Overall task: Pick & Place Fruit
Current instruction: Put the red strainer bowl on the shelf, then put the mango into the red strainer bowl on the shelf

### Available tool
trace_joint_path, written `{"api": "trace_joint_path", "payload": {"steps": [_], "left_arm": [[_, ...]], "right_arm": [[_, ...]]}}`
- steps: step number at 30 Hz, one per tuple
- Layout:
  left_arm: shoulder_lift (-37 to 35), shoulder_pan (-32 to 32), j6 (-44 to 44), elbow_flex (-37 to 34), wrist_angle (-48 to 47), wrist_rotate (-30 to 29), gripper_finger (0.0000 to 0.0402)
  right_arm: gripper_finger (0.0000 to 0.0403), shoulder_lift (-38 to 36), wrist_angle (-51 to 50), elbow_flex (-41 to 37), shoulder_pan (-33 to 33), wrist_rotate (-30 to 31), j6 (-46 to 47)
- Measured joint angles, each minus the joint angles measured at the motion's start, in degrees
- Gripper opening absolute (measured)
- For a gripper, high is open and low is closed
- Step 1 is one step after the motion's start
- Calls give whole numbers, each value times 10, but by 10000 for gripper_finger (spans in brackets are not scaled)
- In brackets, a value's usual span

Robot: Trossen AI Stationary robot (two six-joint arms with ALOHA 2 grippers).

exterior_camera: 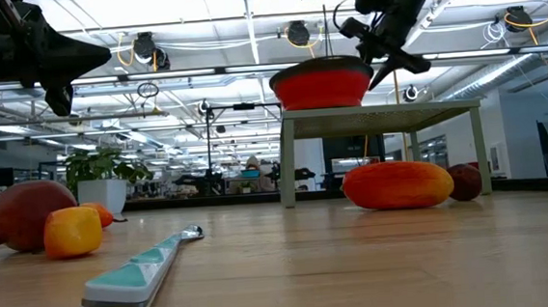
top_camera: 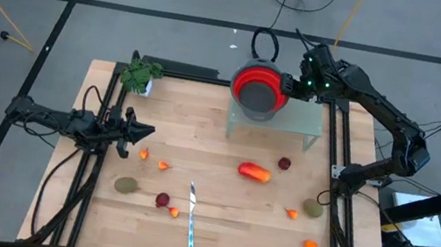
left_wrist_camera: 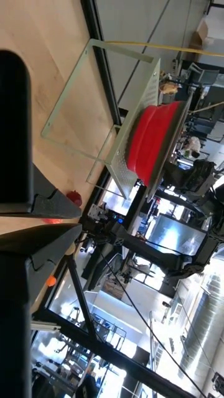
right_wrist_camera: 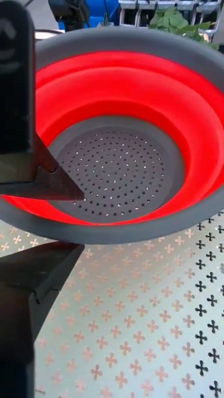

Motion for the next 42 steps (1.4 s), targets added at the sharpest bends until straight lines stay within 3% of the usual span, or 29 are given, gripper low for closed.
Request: {"api": "trace_joint_path", "payload": {"steps": [22, 35, 42], "left_arm": [[0, 0, 0, 0, -1, 0, 24], [0, 0, 0, 0, -2, 0, 24], [0, 0, 0, 0, -2, 0, 24]], "right_arm": [[77, -111, -7, 0, 3, 1, -44], [4, -182, -25, 0, 106, 1, -162], [1, -198, -24, 0, 189, -1, -264]]}}
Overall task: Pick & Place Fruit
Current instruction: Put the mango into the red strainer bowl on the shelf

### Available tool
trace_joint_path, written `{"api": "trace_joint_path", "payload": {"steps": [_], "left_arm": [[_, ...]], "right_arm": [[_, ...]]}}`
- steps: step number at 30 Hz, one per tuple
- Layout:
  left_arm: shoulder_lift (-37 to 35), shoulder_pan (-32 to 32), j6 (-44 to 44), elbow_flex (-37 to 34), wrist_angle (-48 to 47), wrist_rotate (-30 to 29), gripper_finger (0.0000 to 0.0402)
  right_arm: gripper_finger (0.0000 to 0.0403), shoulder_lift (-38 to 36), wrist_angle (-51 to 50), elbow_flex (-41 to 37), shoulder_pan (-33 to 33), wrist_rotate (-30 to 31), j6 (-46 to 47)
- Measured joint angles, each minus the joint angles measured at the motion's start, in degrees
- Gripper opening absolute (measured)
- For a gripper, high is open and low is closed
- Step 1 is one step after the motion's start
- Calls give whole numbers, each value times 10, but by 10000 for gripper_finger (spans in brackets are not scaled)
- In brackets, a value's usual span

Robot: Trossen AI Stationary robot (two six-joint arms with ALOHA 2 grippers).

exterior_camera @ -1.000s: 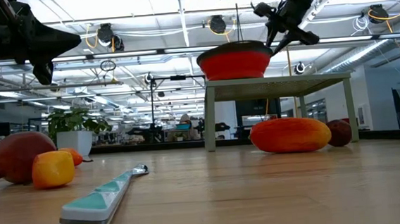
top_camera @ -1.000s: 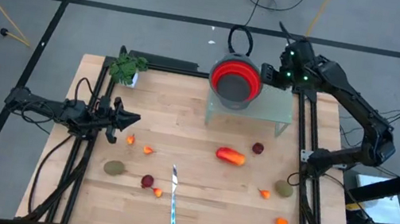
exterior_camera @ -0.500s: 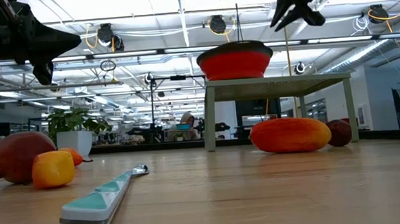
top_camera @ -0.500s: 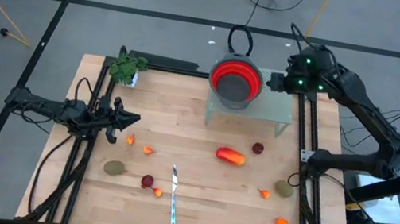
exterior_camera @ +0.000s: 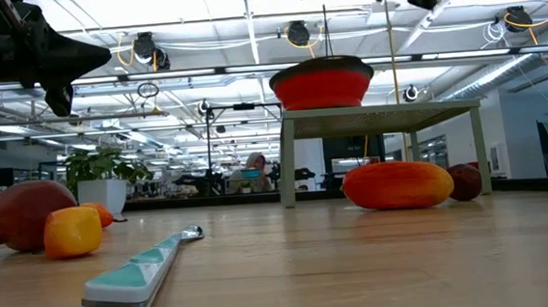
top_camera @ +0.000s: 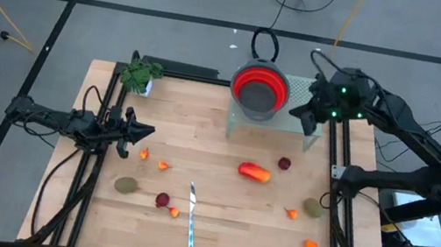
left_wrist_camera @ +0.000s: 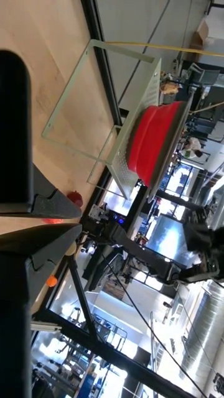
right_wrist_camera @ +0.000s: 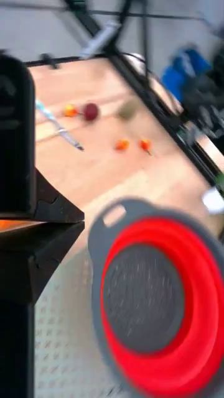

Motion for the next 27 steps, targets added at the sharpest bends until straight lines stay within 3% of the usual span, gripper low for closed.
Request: {"api": "trace_joint_path", "payload": {"steps": [7, 16, 27], "left_arm": [[0, 0, 0, 0, -4, 0, 24], [0, 0, 46, 0, -4, 0, 24], [0, 0, 47, 0, -4, -4, 24]], "right_arm": [[1, 0, -1, 0, 103, -1, -91], [2, 3, -11, -10, 190, 1, -103], [1, 3, 72, -171, 222, 0, -169]]}}
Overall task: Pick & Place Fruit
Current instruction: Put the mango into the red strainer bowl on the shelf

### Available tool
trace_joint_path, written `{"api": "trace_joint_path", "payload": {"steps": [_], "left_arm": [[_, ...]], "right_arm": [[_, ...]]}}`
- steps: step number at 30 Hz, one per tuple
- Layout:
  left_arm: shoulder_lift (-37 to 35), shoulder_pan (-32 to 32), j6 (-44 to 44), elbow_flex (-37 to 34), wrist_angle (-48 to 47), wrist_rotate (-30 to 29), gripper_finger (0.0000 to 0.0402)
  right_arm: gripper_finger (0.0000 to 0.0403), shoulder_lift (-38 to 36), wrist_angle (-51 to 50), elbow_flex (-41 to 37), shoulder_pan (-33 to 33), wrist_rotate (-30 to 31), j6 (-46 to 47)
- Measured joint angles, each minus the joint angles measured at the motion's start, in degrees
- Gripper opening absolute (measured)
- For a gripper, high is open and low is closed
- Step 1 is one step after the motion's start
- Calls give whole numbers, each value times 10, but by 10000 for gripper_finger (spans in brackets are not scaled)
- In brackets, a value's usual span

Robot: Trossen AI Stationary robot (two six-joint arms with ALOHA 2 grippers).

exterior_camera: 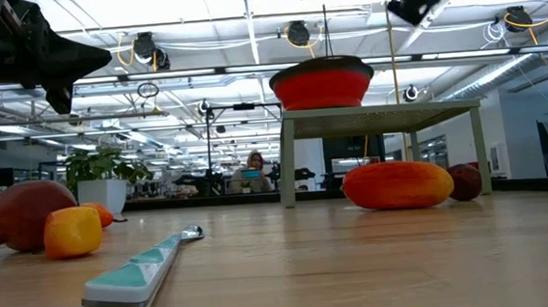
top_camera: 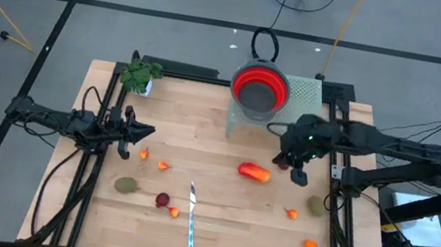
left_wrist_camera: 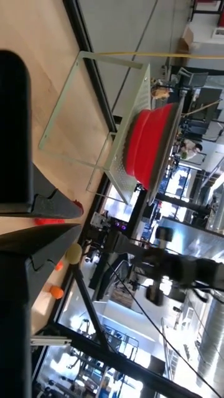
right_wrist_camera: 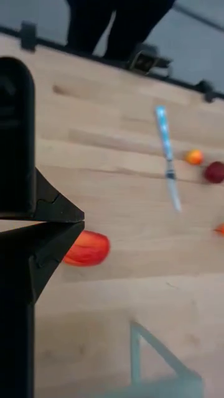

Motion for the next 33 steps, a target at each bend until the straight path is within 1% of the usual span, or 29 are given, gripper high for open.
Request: {"api": "trace_joint_path", "payload": {"steps": [7, 9, 12, 14, 18, 26, 29, 33], "left_arm": [[0, 0, 0, 0, 1, 0, 24], [0, 0, 0, 0, 1, 0, 24], [0, 0, -1, 0, 2, 0, 24], [0, 0, -1, 0, 2, 0, 24], [0, 0, -1, 0, 2, -1, 24], [0, 0, -2, 0, 2, -1, 24], [0, 0, -4, 0, 2, -1, 24], [0, 0, -4, 0, 2, -1, 24]], "right_arm": [[1, 0, 104, -104, 28, 6, -40], [1, 0, 127, -124, 38, 24, -41], [4, 2, 134, -144, 52, 51, -42], [7, 11, 135, -150, 58, 61, -38], [13, 37, 137, -154, 69, 63, -36], [36, 98, 146, -154, 67, 63, -33], [54, 111, 159, -154, 66, 63, -32], [93, 122, 166, -154, 66, 63, -32]]}}
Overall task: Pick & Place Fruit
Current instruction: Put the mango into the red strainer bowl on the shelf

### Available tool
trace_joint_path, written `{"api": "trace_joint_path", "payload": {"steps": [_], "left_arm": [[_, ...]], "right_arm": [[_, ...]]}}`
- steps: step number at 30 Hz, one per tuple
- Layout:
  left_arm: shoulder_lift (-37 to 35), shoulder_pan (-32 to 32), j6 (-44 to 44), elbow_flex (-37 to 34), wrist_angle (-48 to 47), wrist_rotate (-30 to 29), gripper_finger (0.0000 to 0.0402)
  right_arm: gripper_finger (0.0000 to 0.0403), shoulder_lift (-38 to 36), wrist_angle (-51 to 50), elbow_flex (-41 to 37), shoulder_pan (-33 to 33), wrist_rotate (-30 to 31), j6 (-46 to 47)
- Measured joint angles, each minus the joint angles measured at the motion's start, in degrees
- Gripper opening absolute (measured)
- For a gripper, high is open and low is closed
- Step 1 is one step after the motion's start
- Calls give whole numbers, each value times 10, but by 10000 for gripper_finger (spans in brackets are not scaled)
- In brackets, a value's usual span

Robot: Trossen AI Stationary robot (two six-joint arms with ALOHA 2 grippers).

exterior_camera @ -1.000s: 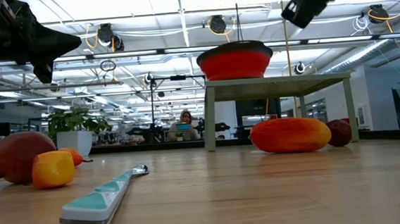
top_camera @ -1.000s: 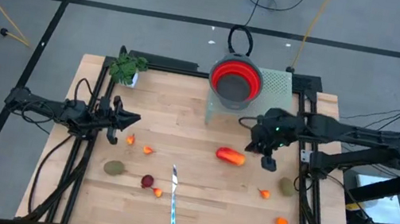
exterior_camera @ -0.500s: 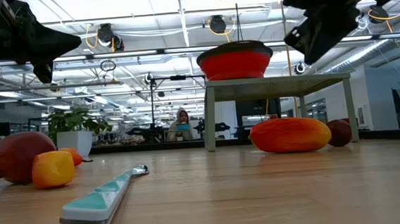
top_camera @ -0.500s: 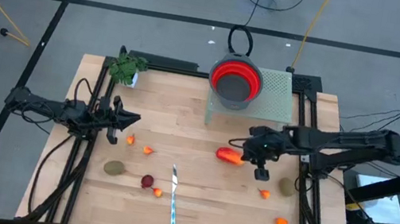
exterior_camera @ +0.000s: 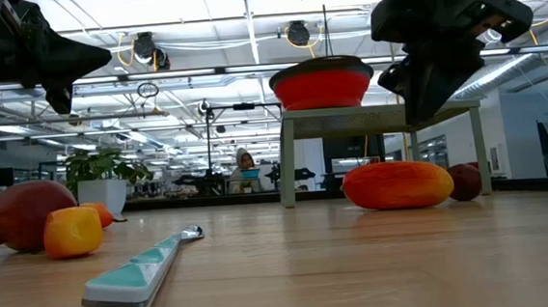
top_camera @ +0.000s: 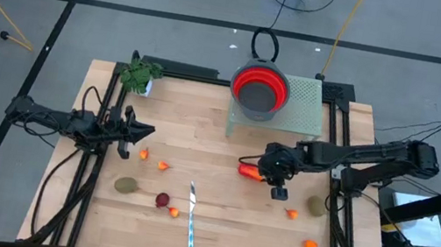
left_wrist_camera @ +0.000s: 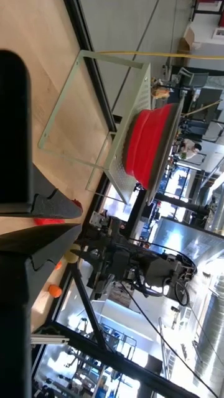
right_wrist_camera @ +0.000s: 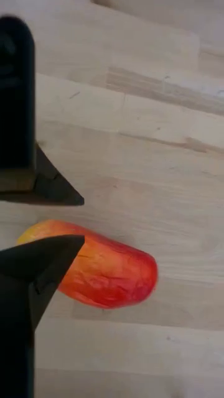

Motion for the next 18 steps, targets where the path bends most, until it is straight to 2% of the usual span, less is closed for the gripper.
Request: {"api": "trace_joint_path", "payload": {"steps": [10, 18], "left_arm": [[0, 0, 0, 0, 3, 0, 24], [0, 0, 0, 0, 3, 0, 24]], "right_arm": [[209, 0, -2, 0, -7, 2, 36], [271, 1, -1, -29, -7, 2, 36]]}}
